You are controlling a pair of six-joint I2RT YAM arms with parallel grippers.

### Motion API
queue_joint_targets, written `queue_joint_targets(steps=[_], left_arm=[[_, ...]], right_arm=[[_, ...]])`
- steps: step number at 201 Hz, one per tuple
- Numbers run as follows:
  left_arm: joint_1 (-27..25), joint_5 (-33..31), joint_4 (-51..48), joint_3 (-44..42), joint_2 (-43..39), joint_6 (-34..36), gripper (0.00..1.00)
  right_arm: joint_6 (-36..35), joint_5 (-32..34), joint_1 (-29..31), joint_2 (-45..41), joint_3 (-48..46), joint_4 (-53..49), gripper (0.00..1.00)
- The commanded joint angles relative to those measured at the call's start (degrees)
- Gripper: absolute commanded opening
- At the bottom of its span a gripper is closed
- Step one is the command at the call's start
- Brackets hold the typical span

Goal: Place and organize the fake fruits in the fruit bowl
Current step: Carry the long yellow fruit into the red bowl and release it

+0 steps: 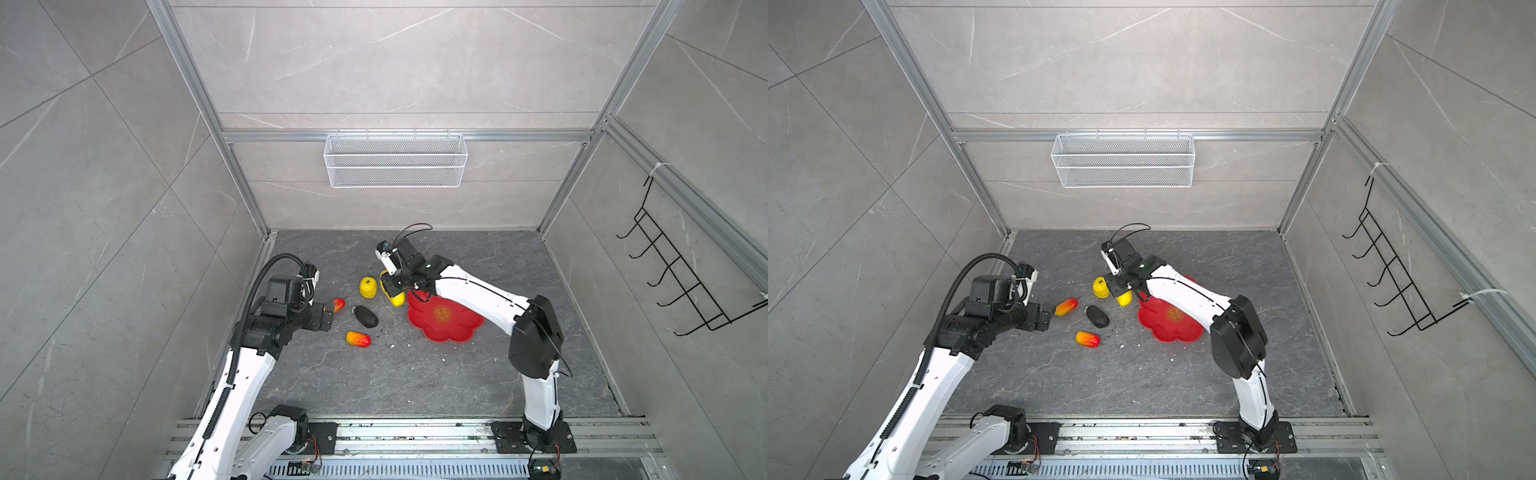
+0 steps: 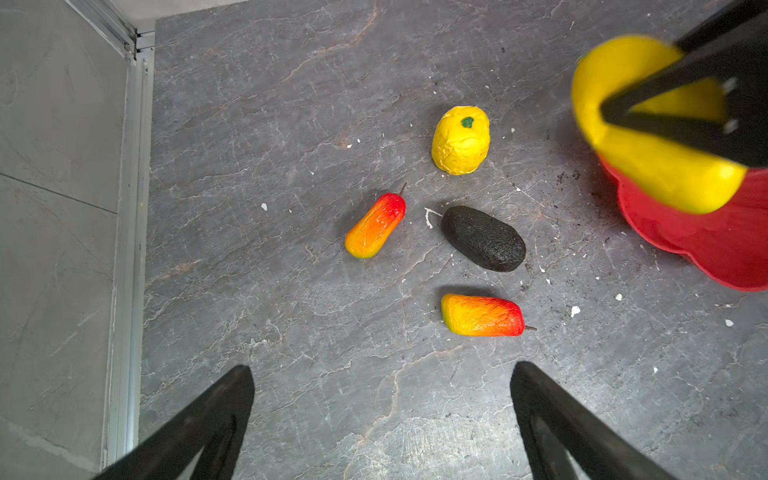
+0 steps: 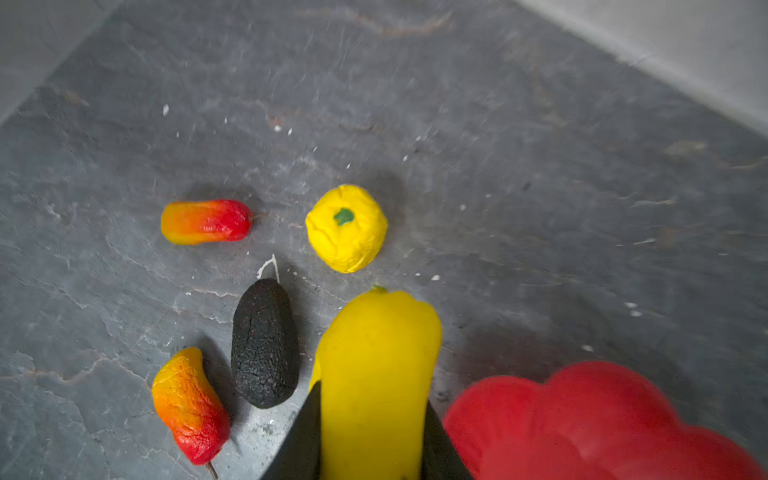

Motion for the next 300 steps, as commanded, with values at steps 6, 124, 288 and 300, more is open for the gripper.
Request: queue_joint_targets(steps=[6,124,288,300], left_arm=[[0.21,1.26,0.83,0.15,-1.07,0.45,1.00],[0.21,5.37,0.96,1.16,-1.50,-0.99,1.00],[0.22,5.04,1.40,0.64,-0.54,-0.85,1.00],[0.21,4.96,1.35,0.64,-0.49,-0.82,1.00]], right_arm=[[-1.14,1.61,-6.19,-7.52,-8.16,0.58,0.29],[1.43,5.05,-17.43,-15.81,-32.16,6.93,0.26],[1.05,3.57,-19.65,-5.53,-30.86,9.74,0.48],[1.14,3.52,-19.52,-5.92,-30.72,9.66,0.51]])
